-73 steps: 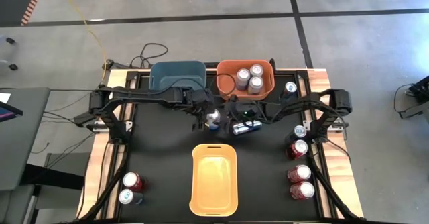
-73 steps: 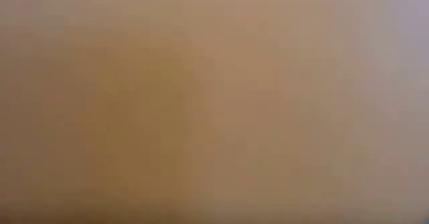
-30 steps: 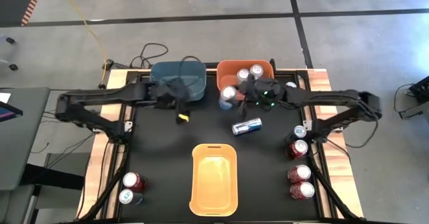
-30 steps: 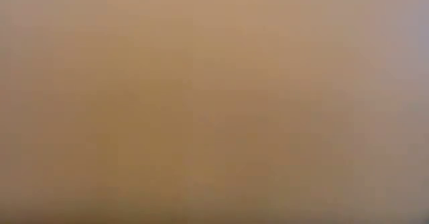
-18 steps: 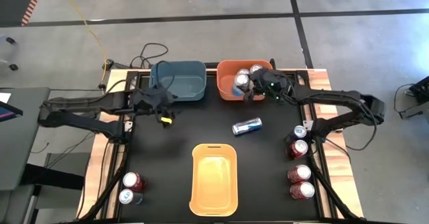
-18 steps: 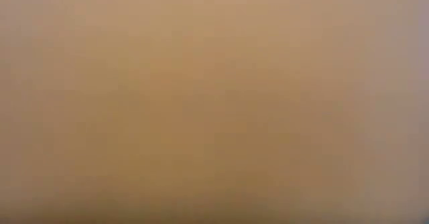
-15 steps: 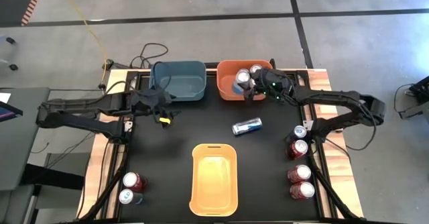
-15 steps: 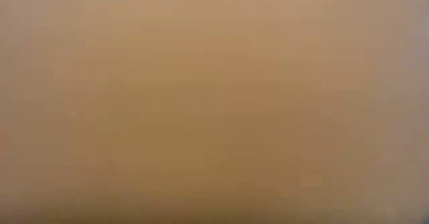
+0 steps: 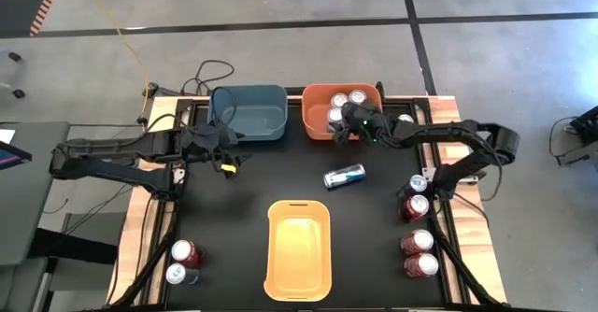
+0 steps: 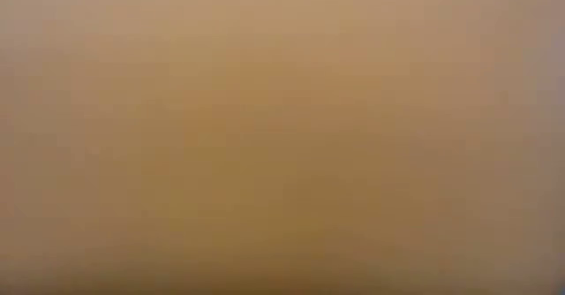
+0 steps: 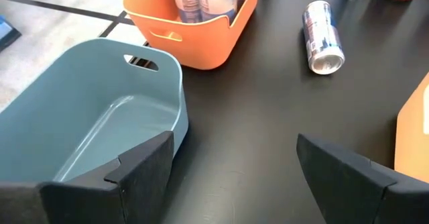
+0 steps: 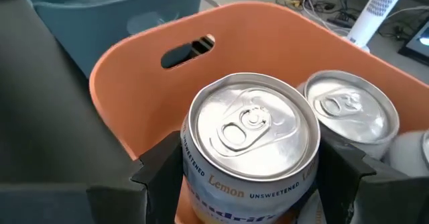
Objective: Sort soda cans
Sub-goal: Put the blue white soda can into the orange bin
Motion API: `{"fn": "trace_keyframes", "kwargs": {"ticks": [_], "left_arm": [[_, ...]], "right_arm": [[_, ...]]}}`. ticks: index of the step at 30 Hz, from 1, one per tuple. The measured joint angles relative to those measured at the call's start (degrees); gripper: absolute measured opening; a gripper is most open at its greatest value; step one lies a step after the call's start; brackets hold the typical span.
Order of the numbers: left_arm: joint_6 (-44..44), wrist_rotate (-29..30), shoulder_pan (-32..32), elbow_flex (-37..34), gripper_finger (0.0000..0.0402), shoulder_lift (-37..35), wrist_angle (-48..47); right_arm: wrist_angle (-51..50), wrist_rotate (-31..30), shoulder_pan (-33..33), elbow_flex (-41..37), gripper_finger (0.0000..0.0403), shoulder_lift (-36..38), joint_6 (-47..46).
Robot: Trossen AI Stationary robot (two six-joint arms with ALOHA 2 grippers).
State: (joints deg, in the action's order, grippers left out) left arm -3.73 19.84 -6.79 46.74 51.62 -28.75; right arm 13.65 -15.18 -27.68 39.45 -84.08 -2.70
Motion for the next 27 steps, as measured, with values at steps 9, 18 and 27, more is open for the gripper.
{"fn": "trace_keyframes", "kwargs": {"ticks": [9,18,27], "left_arm": [[-0.2,0.0,0.0,0.0,0.0308,0.0,-0.4],[-0.3,0.0,0.0,0.0,0.0308,0.0,-0.5],[-0.5,0.1,0.0,0.0,0.0308,0.0,-0.5]], "right_arm": [[-2.1,-2.2,-0.5,-0.1,0.0261,-0.4,0.0],[-5.1,-2.0,0.6,-0.3,0.0333,2.2,1.8],[-7.6,-1.7,-1.5,-0.5,0.0396,5.6,-2.2]]}}
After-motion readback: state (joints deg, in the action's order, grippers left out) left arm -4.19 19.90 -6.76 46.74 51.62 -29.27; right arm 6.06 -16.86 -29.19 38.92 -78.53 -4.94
